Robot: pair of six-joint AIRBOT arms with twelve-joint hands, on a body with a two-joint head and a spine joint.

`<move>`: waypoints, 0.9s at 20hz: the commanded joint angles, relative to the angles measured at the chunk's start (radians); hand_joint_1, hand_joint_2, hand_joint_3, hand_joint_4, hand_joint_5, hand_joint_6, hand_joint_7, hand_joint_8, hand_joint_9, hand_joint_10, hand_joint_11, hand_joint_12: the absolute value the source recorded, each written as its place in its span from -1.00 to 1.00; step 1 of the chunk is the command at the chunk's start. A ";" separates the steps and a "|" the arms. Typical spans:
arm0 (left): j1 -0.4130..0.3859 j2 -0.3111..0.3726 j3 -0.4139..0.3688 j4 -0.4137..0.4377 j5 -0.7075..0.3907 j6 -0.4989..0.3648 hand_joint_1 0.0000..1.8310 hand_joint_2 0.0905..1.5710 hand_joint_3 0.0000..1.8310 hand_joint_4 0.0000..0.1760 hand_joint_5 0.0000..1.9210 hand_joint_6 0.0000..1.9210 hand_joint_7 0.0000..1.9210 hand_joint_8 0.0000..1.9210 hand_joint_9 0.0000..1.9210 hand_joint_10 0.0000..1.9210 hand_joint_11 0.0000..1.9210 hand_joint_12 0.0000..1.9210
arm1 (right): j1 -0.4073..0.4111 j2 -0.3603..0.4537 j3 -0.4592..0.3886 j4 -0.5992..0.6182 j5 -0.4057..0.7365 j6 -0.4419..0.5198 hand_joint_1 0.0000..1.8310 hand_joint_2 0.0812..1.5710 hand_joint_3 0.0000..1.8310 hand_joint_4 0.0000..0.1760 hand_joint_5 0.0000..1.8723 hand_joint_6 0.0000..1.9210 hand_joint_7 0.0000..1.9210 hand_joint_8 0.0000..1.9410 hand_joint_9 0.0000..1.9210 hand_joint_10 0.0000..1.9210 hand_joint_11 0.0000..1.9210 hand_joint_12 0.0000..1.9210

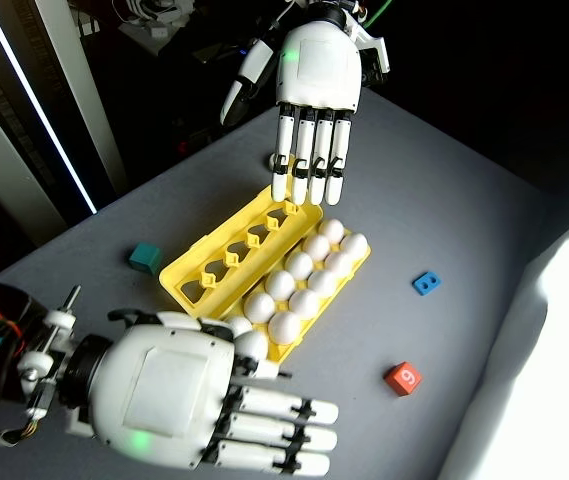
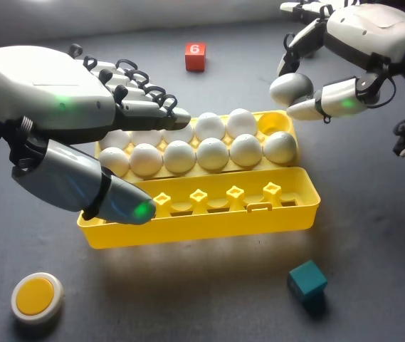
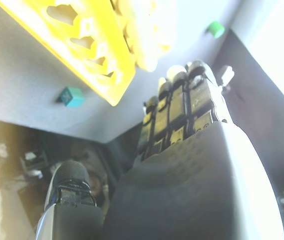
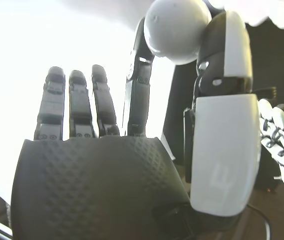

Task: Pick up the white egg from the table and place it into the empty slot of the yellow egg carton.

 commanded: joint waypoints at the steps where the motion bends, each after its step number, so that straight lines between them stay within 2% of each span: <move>1: -0.015 0.000 -0.002 -0.020 0.066 -0.002 -1.00 0.41 -1.00 -1.00 -0.99 -1.00 -0.95 -0.99 -0.97 -0.99 -1.00 -1.00 | 0.003 -0.001 0.003 0.001 0.148 0.014 0.16 0.37 -1.00 -0.07 0.08 -0.02 -0.85 -0.99 -1.00 -1.00 -1.00 -1.00; 3: -0.015 0.000 -0.002 -0.020 0.066 -0.002 -1.00 0.42 -1.00 -1.00 -1.00 -1.00 -0.97 -1.00 -1.00 -1.00 -1.00 -1.00 | 0.001 -0.017 0.003 0.001 0.156 0.026 0.14 0.38 -1.00 0.20 0.06 0.01 -0.88 -1.00 -1.00 -1.00 -1.00 -1.00; 5: -0.015 0.000 -0.001 -0.020 0.066 -0.002 -1.00 0.42 -1.00 -1.00 -1.00 -1.00 -0.98 -1.00 -1.00 -1.00 -1.00 -1.00 | 0.001 -0.031 0.003 0.001 0.147 0.013 0.14 0.38 -1.00 0.20 0.06 0.02 -0.88 -1.00 -1.00 -1.00 -1.00 -1.00; 6: -0.015 0.000 -0.001 -0.020 0.066 -0.002 -1.00 0.42 -1.00 -1.00 -1.00 -1.00 -0.95 -0.99 -0.98 -0.99 -1.00 -1.00 | -0.001 -0.036 0.003 0.001 0.148 0.010 0.14 0.37 -1.00 0.40 0.07 -0.01 -0.89 -1.00 -1.00 -1.00 -1.00 -1.00; 8: -0.015 0.000 -0.001 -0.020 0.066 -0.002 -1.00 0.42 -1.00 -1.00 -1.00 -1.00 -0.96 -0.99 -0.99 -1.00 -1.00 -1.00 | -0.003 -0.049 0.004 0.001 0.152 0.004 0.13 0.38 -1.00 0.44 0.06 0.01 -0.91 -1.00 -1.00 -1.00 -1.00 -1.00; 9: -0.015 0.000 -0.001 -0.020 0.066 -0.002 -1.00 0.42 -1.00 -1.00 -1.00 -1.00 -0.96 -0.99 -0.99 -1.00 -1.00 -1.00 | -0.004 -0.054 0.004 0.001 0.155 -0.003 0.13 0.38 -1.00 0.44 0.06 0.01 -0.91 -1.00 -1.00 -1.00 -1.00 -1.00; 10: -0.015 0.000 -0.002 -0.020 0.066 -0.002 -1.00 0.42 -1.00 -1.00 -1.00 -1.00 -0.96 -0.99 -0.99 -1.00 -1.00 -1.00 | -0.006 -0.061 0.005 0.001 0.156 -0.017 0.16 0.36 -1.00 0.11 0.09 -0.04 -0.91 -1.00 -1.00 -1.00 -1.00 -1.00; 11: -0.015 0.000 -0.002 -0.020 0.066 -0.002 -1.00 0.42 -1.00 -1.00 -0.99 -1.00 -0.95 -0.99 -0.98 -1.00 -1.00 -1.00 | -0.009 -0.066 0.007 0.002 0.156 -0.024 0.10 0.39 -0.99 0.86 0.02 0.06 -0.89 -1.00 -1.00 -1.00 -1.00 -1.00; 12: -0.015 0.000 -0.002 -0.020 0.066 -0.002 -1.00 0.42 -1.00 -1.00 -0.99 -1.00 -0.95 -0.99 -0.99 -1.00 -1.00 -1.00 | -0.012 -0.071 0.010 0.006 0.156 -0.031 0.11 0.38 -1.00 0.97 0.04 0.03 -0.88 -1.00 -1.00 -1.00 -1.00 -1.00; 13: -0.015 0.000 -0.002 -0.020 0.066 -0.002 -1.00 0.42 -1.00 -1.00 -0.99 -1.00 -0.95 -0.99 -0.99 -1.00 -1.00 -1.00 | -0.012 -0.073 0.011 0.009 0.156 -0.033 0.11 0.38 -1.00 0.97 0.04 0.03 -0.88 -1.00 -1.00 -1.00 -1.00 -1.00; 14: -0.015 0.000 -0.002 -0.020 0.066 -0.002 -1.00 0.42 -1.00 -1.00 -1.00 -1.00 -0.97 -1.00 -1.00 -1.00 -1.00 -1.00 | -0.013 -0.077 0.015 0.020 0.156 -0.037 -0.01 0.22 -1.00 -0.13 -0.10 -0.73 -0.87 -1.00 -1.00 -1.00 -1.00 -1.00; 15: -0.014 0.000 -0.002 -0.020 0.066 -0.002 -1.00 0.42 -1.00 -1.00 -1.00 -1.00 -0.98 -1.00 -1.00 -1.00 -1.00 -1.00 | -0.015 -0.079 0.019 0.024 0.155 -0.038 -0.03 0.19 -1.00 -0.47 -0.07 -0.88 -0.88 -1.00 -1.00 -1.00 -1.00 -1.00; 16: -0.014 0.000 -0.003 -0.020 0.066 -0.002 -1.00 0.42 -1.00 -1.00 -1.00 -1.00 -0.97 -1.00 -1.00 -1.00 -1.00 -1.00 | -0.017 -0.081 0.025 0.026 0.155 -0.040 -0.05 0.18 -1.00 -0.71 -0.09 -0.95 -0.75 -0.99 -1.00 -1.00 -1.00 -1.00; 17: -0.014 0.000 -0.003 -0.020 0.066 -0.002 -1.00 0.43 -1.00 -1.00 -0.99 -1.00 -0.96 -0.99 -0.99 -1.00 -1.00 -1.00 | -0.020 -0.082 0.028 0.026 0.155 -0.040 -0.07 0.17 -1.00 -0.70 -0.10 -0.96 -0.71 -0.98 -1.00 -1.00 -1.00 -1.00; 18: -0.014 -0.001 -0.004 -0.020 0.066 -0.002 -1.00 0.43 -1.00 -1.00 -0.99 -1.00 -0.96 -0.99 -0.99 -1.00 -1.00 -1.00 | -0.022 -0.082 0.031 0.026 0.155 -0.040 -0.09 0.17 -1.00 -0.82 -0.13 -0.98 -0.69 -0.98 -1.00 -1.00 -1.00 -1.00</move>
